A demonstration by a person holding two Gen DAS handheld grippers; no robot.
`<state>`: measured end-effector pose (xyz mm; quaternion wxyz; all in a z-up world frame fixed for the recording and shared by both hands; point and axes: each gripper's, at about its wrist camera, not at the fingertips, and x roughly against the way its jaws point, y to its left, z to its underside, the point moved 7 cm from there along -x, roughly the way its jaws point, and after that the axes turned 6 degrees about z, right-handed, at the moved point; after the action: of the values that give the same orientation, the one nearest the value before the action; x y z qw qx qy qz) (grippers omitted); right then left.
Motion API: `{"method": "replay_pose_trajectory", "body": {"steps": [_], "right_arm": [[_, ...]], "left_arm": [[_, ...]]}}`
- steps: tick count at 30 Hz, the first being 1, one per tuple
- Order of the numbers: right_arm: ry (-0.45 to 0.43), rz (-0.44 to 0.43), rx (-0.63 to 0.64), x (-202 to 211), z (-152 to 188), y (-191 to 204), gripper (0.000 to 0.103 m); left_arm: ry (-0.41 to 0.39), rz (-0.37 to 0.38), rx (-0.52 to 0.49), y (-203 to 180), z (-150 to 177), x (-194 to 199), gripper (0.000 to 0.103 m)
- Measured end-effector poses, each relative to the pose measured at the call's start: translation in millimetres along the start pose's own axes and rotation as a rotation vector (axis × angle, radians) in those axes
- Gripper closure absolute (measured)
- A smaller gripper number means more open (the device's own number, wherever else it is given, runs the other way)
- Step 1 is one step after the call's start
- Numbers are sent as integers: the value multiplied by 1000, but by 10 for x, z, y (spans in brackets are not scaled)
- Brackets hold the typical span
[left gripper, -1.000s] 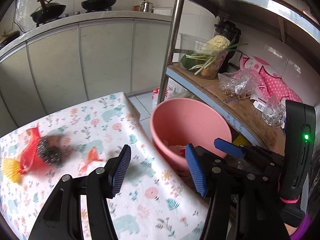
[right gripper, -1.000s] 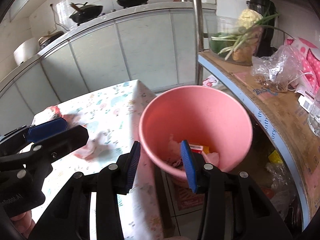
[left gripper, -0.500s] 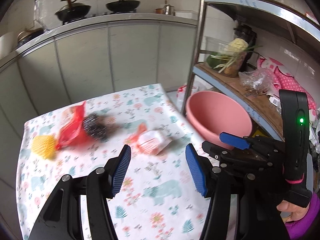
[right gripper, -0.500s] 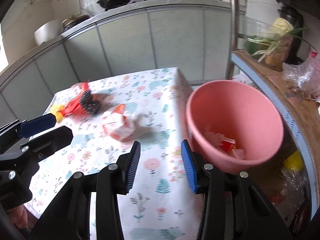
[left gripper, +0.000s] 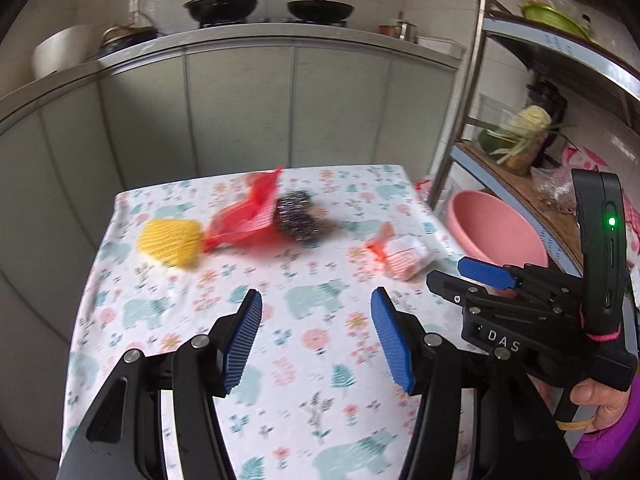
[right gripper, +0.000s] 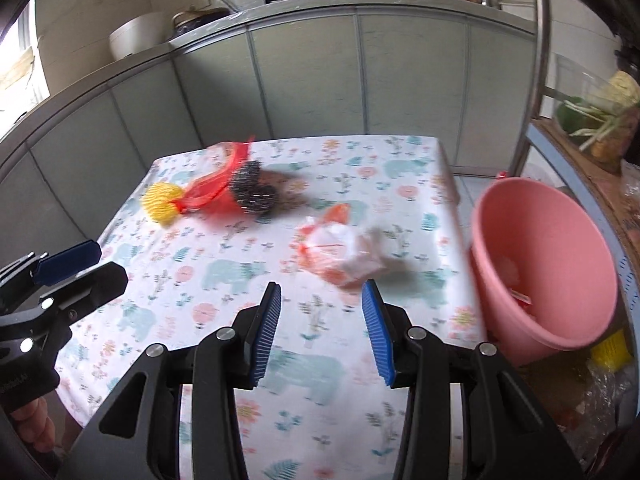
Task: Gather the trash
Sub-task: 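Move both open grippers back from the basin to the table, then grasp the red mesh bag with the left gripper while the right gripper grasps the white packet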
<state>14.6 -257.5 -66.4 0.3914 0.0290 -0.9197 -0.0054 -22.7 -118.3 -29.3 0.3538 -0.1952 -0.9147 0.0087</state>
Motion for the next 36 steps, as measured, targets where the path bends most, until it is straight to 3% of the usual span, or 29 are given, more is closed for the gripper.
{"method": "replay_pose_trajectory", "body": {"steps": [9, 14, 17, 36], "right_arm": [[-25, -46, 79, 41, -179, 466, 60], [-30, -43, 134, 98, -148, 627, 60], [-22, -31, 144, 89, -121, 654, 60], [16, 13, 102, -129, -37, 511, 60]], "left_arm": [[-52, -73, 83, 414, 44, 317, 47], [-73, -73, 126, 547, 48, 382, 43], [-72, -71, 144, 600, 75, 371, 35], [0, -25, 166, 911, 244, 27, 34]]}}
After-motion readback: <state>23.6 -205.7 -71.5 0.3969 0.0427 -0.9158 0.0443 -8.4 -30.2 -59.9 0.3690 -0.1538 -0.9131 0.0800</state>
